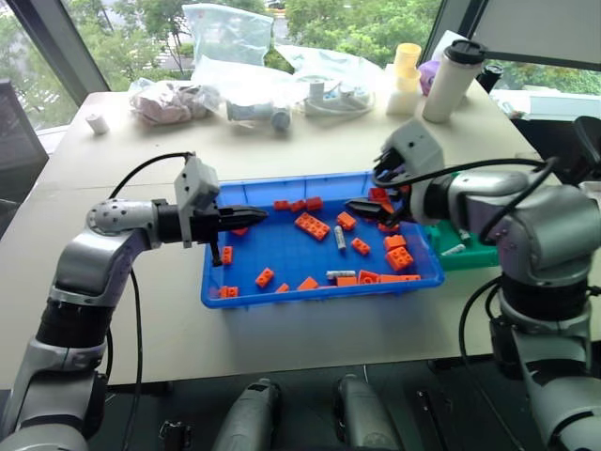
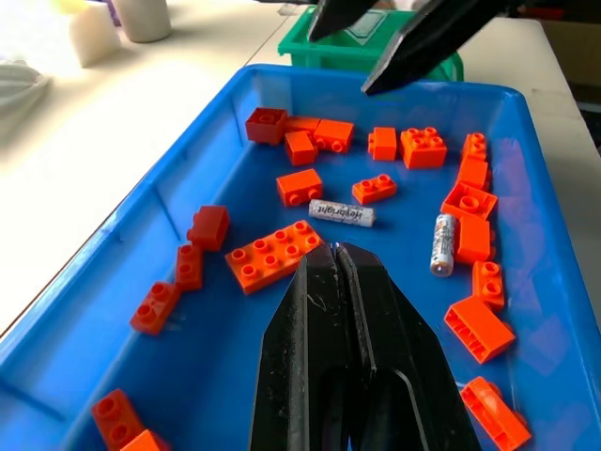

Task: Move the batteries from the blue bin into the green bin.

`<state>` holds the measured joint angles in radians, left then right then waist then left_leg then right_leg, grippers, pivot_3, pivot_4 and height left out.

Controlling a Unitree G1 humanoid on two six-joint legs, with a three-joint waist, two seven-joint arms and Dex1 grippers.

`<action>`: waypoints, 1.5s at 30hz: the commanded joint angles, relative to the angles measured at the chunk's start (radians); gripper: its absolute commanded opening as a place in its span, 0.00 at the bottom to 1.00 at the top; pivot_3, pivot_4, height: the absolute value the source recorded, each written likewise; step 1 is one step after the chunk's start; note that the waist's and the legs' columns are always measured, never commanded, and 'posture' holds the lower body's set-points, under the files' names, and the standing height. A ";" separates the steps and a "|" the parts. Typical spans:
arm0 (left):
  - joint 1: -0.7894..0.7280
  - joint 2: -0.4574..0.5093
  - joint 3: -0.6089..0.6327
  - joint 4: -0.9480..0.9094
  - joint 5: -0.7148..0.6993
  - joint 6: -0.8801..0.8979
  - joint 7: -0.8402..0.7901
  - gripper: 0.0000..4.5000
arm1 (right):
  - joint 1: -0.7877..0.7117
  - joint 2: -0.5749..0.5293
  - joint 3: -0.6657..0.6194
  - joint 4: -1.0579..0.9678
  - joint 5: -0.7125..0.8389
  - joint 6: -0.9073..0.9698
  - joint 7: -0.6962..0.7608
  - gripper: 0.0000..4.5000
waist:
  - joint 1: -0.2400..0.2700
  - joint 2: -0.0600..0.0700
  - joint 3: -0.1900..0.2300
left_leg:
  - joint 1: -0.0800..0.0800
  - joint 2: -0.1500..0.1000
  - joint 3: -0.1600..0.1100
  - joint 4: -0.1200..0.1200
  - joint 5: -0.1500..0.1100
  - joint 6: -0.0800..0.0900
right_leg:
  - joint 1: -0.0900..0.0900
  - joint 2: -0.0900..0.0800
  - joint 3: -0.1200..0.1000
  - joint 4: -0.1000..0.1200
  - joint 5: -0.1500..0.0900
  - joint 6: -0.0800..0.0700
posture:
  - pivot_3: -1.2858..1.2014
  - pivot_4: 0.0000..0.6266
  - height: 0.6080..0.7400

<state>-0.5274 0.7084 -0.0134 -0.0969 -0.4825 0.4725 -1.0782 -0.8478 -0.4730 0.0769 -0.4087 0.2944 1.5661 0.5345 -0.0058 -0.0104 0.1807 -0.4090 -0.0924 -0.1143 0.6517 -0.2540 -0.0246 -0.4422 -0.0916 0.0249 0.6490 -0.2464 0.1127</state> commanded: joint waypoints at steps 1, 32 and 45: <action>-0.002 0.012 0.031 -0.045 -0.009 -0.001 0.008 0.00 | 0.012 0.048 0.044 0.003 0.000 -0.013 -0.053 0.98 | -0.002 0.000 0.000 | 0.000 0.000 0.000 0.000 0.000 0.000 | 0.000 0.000 0.000 0.000 0.000 0.000 | 0.52 0.24 1.00; 0.079 0.007 0.063 -0.143 -0.022 0.028 0.075 0.00 | 0.011 -0.273 0.534 0.186 -0.033 -0.533 0.408 0.98 | -0.006 0.000 0.000 | 0.001 0.002 0.001 0.000 -0.003 0.006 | 0.000 0.002 -0.001 0.000 0.000 0.000 | 0.52 0.24 1.00; 0.072 0.000 0.054 -0.142 -0.022 0.026 0.084 0.00 | -0.019 -0.290 0.635 0.305 -0.234 -0.756 0.557 0.22 | -0.007 0.000 0.000 | 0.002 0.002 0.001 0.000 -0.003 0.005 | 0.000 0.002 -0.001 0.000 0.000 0.000 | 0.52 0.24 1.00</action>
<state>-0.4433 0.7043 0.0182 -0.2117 -0.4922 0.5023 -0.9979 -0.8642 -0.7597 0.6956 -0.1220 0.0944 0.8239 1.0787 -0.0131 -0.0106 0.1806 -0.4075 -0.0904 -0.1136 0.6514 -0.2571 -0.0193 -0.4418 -0.0896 0.0242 0.6490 -0.2464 0.1129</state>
